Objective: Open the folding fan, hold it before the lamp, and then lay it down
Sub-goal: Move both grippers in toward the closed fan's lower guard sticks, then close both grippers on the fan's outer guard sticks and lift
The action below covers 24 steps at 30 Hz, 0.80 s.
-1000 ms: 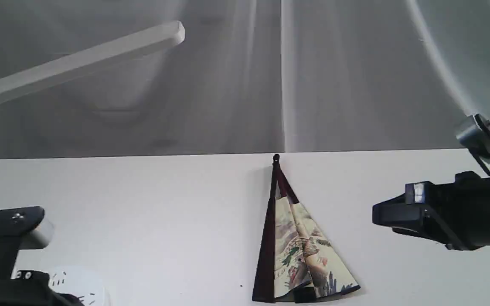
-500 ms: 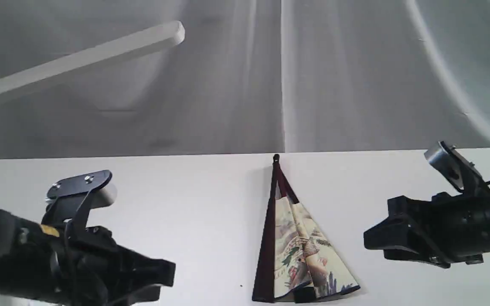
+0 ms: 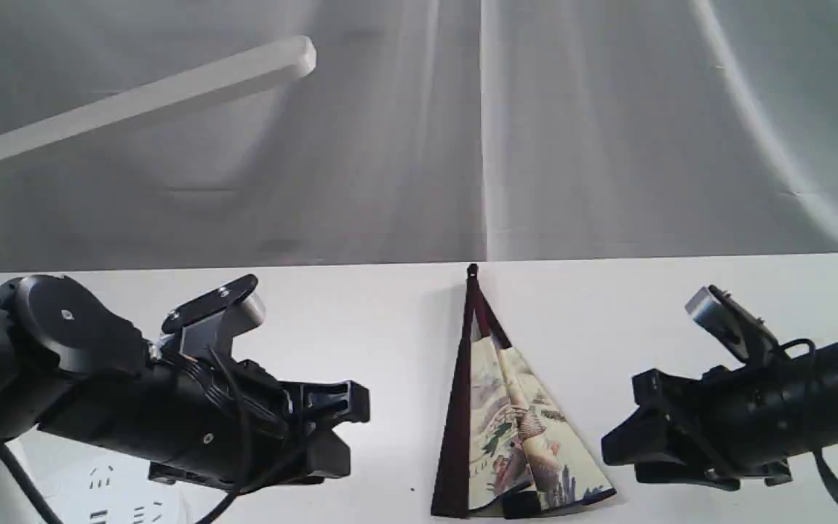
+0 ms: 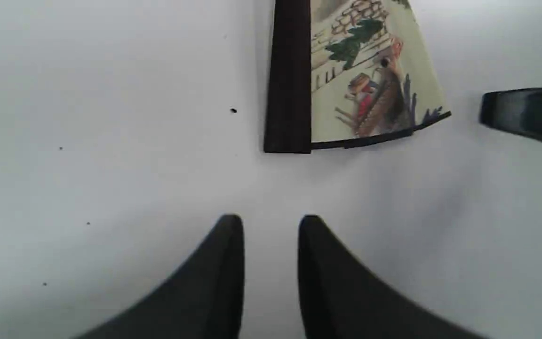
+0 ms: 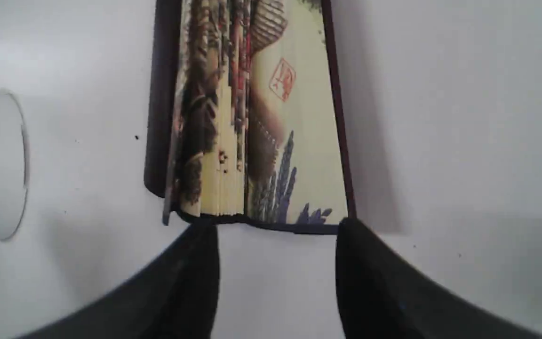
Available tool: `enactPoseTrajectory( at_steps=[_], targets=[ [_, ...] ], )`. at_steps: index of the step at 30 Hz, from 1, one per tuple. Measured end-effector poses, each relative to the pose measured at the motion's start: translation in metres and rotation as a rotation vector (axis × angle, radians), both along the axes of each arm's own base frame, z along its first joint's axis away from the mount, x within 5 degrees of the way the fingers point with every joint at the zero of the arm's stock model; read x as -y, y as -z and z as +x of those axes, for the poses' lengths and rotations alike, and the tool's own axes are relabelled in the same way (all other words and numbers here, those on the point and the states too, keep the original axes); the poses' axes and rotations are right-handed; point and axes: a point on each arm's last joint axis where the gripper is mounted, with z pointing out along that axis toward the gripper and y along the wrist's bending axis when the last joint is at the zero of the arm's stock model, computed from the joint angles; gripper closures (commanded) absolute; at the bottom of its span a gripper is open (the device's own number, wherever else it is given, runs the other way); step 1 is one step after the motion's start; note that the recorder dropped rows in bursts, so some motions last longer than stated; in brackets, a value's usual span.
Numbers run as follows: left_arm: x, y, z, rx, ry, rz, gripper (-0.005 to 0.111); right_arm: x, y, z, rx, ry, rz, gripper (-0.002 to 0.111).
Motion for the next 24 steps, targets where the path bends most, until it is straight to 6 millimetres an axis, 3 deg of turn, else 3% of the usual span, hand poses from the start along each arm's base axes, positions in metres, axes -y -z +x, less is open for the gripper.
enactPoseTrajectory(
  at_steps=[6, 13, 24],
  targets=[
    [0.003, -0.001, 0.002, -0.022, -0.041, -0.049, 0.084, 0.001, 0.015, 0.008, -0.028, 0.04, 0.011, 0.06],
    [0.004, -0.002, 0.004, -0.031, -0.081, -0.088, 0.084, -0.002, 0.026, 0.023, -0.031, 0.035, 0.021, 0.06],
    [0.003, -0.003, 0.007, -0.002, -0.103, -0.086, 0.084, -0.009, 0.031, 0.021, -0.078, 0.011, 0.085, 0.06]
  ],
)
